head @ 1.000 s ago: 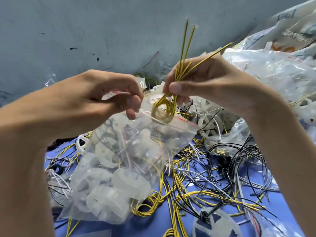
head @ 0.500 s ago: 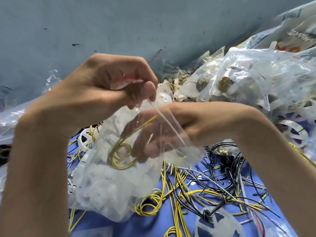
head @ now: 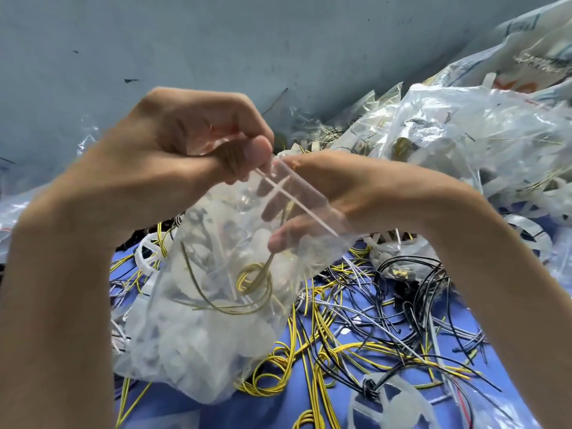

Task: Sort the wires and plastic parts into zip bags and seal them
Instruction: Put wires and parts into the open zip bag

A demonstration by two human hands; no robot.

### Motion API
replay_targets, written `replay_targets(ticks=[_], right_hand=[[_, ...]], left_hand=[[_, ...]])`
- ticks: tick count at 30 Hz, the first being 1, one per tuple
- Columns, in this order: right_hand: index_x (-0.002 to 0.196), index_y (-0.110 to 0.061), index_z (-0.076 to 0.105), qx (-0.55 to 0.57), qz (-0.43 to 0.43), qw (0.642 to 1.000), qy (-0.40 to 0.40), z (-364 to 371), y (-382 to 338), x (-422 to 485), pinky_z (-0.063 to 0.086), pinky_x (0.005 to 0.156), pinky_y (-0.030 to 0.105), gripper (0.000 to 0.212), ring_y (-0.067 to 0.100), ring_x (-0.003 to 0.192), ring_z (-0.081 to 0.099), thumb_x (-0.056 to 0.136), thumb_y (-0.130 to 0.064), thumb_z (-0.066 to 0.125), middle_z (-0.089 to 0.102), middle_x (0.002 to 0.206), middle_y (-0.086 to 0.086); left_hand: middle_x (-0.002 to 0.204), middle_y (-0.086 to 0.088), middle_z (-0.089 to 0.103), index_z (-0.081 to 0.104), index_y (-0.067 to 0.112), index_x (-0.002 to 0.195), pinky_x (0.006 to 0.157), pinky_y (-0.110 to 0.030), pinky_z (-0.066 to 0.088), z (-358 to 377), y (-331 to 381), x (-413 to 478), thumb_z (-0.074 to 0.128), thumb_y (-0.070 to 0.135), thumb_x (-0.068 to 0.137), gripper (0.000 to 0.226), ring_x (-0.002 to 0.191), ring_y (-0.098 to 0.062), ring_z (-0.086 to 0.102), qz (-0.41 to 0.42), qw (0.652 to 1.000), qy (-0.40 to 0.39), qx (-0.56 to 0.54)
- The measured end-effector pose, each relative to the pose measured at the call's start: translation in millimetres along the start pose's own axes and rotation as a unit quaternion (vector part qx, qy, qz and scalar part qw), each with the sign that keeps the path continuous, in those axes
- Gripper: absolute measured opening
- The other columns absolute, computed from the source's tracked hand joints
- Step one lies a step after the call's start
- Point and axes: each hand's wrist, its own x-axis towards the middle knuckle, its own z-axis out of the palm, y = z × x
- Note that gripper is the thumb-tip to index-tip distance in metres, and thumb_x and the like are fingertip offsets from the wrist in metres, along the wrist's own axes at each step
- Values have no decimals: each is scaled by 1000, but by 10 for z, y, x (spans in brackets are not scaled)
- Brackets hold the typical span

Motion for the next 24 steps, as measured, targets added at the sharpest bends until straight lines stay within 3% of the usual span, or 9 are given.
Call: replay_targets(ticks=[3, 4, 6, 9, 13, 16, 19, 21, 24], right_hand=[[122, -8, 51, 215, -13, 976, -31, -32, -71, -154, 49, 90, 33, 46, 31, 103, 63, 80, -14, 69, 64, 117, 17], [115, -6, 49, 277, -29, 960, -20, -44, -75, -215, 53, 85, 39, 39, 30, 93, 67, 81, -17, 66, 66, 110, 20], [107, 3, 47, 339, -59, 939, -18, -17, -85, -280, 55, 75, 33, 25, 24, 82, 68, 89, -14, 53, 67, 101, 25], [97, 13, 55, 277, -84, 956, -44, 30, -108, -254, 56, 75, 31, 18, 21, 81, 68, 93, -3, 48, 69, 88, 19], [92, -20, 69, 93, -67, 990, -79, 48, -124, -236, 55, 79, 43, 12, 21, 85, 69, 91, -12, 60, 73, 86, 3], [97, -14, 68, 143, -42, 986, -73, 30, -129, -265, 57, 78, 39, 14, 14, 82, 70, 94, -17, 54, 73, 88, -2], [106, -8, 65, 177, -23, 982, -61, -23, -88, -293, 57, 75, 45, 34, 24, 84, 71, 95, -29, 41, 72, 96, 4], [104, -17, 66, 192, -21, 978, -78, -44, -72, -293, 59, 72, 38, 29, 25, 82, 71, 91, -34, 48, 72, 96, 3], [100, -26, 71, 125, -13, 984, -123, 5, -53, -280, 56, 71, 23, 21, 11, 80, 71, 83, -33, 60, 74, 89, -6]], left_hand=[[67, 27, 63, 60, 27, 83, 60, -2, 42, -83, -100, -2, 67, 18, 85, 11, 64, 11, 59, -19, 1000, 9, 7], [68, 25, 64, 61, 25, 85, 60, -3, 43, -103, -130, -7, 64, 18, 85, 8, 65, 9, 60, -24, 1000, 14, 6], [69, 23, 64, 62, 24, 86, 61, -4, 43, -127, -164, -20, 60, 18, 85, 7, 65, 7, 61, -31, 999, 19, 9], [70, 26, 64, 62, 29, 85, 61, -2, 42, -123, -140, -28, 65, 19, 87, 10, 66, 10, 60, -19, 1000, 6, 18], [65, 29, 63, 63, 41, 74, 60, 0, 41, -68, -84, -20, 61, 26, 80, 17, 64, 11, 59, -17, 1000, 14, -1], [64, 29, 62, 61, 36, 77, 59, 0, 40, -68, -88, -25, 60, 25, 80, 12, 62, 12, 58, -16, 1000, 17, 1], [63, 28, 62, 60, 30, 79, 58, -1, 40, -78, -97, -27, 60, 23, 80, 6, 61, 10, 59, -21, 999, 25, 1], [62, 28, 62, 60, 30, 78, 58, -1, 40, -86, -102, -27, 60, 24, 80, 6, 60, 10, 58, -21, 999, 30, 1], [62, 29, 61, 59, 30, 79, 58, -1, 40, -70, -98, -22, 59, 21, 81, 9, 60, 13, 57, -14, 1000, 24, 3]])
